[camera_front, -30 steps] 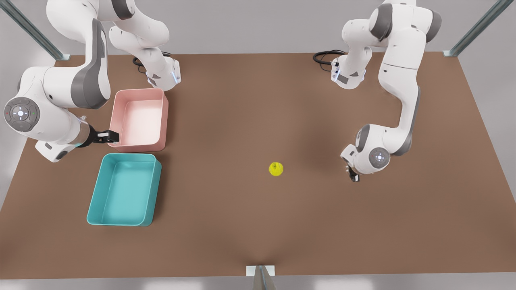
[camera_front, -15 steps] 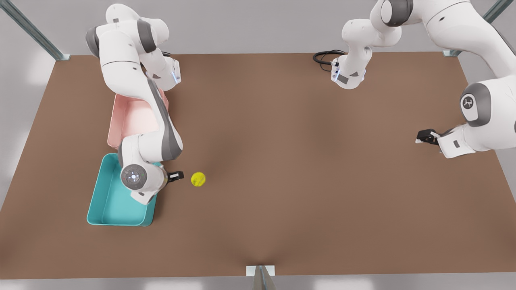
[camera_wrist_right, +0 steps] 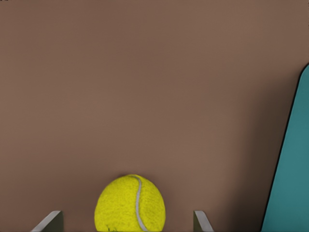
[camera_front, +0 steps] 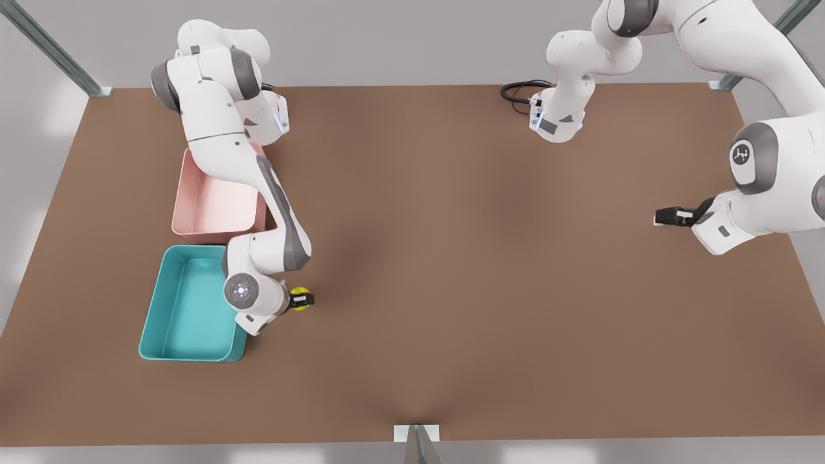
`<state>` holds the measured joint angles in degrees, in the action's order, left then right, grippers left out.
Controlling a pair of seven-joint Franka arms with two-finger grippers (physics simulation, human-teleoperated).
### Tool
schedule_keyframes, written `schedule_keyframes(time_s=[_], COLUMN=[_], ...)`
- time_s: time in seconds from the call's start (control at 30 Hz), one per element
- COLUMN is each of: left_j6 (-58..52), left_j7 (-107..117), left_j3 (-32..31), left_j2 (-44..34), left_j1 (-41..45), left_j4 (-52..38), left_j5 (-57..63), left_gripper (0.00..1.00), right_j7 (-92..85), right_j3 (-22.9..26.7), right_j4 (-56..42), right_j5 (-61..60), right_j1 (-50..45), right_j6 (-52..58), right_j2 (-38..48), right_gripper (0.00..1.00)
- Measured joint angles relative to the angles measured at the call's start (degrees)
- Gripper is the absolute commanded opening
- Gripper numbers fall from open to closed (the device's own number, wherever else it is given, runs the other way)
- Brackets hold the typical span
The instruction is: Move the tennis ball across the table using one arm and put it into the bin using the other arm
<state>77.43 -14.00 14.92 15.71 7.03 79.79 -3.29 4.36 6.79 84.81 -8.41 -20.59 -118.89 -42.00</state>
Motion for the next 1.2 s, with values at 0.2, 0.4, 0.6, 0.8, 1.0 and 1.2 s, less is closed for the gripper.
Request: schedule_keyframes(time_s=[0.2, 0.4, 0.6, 0.8, 1.0, 1.2], left_j6=[-0.21, -0.25, -0.24, -0.22, -0.2, -0.15], left_j7=[4.0, 6.86, 8.91, 10.38, 11.44, 12.19], left_j3=[0.0, 0.0, 0.0, 0.0, 0.01, 0.0], left_j2=[0.0, 0.08, 0.09, 0.18, 0.37, 0.51], left_j1=[0.0, 0.0, 0.0, 0.0, 0.01, 0.0], left_j4=[0.04, 0.03, 0.01, 0.03, -0.01, 0.0], left_j5=[0.01, 0.03, 0.08, 0.1, 0.12, 0.12], left_gripper=[1.0, 1.0, 1.0, 1.0, 1.0, 1.0], right_j7=[1.2, 2.08, 2.72, 3.18, 3.51, 3.75], right_j3=[0.06, -0.05, -0.11, -0.14, -0.11, -0.11], right_j4=[4.24, 5.99, 6.85, 8.6, 8.51, 8.47], right_j5=[0.68, 0.81, 0.78, 0.76, 0.7, 0.69], right_j1=[-0.11, -0.3, -1.13, -1.2, -1.52, -1.56], right_j6=[-2.92, -6.09, -7.24, -7.68, -8.1, -8.96], right_j2=[-0.06, -0.24, -0.42, -0.47, -1.63, -2.62], right_gripper=[1.0, 1.0, 1.0, 1.0, 1.0, 1.0])
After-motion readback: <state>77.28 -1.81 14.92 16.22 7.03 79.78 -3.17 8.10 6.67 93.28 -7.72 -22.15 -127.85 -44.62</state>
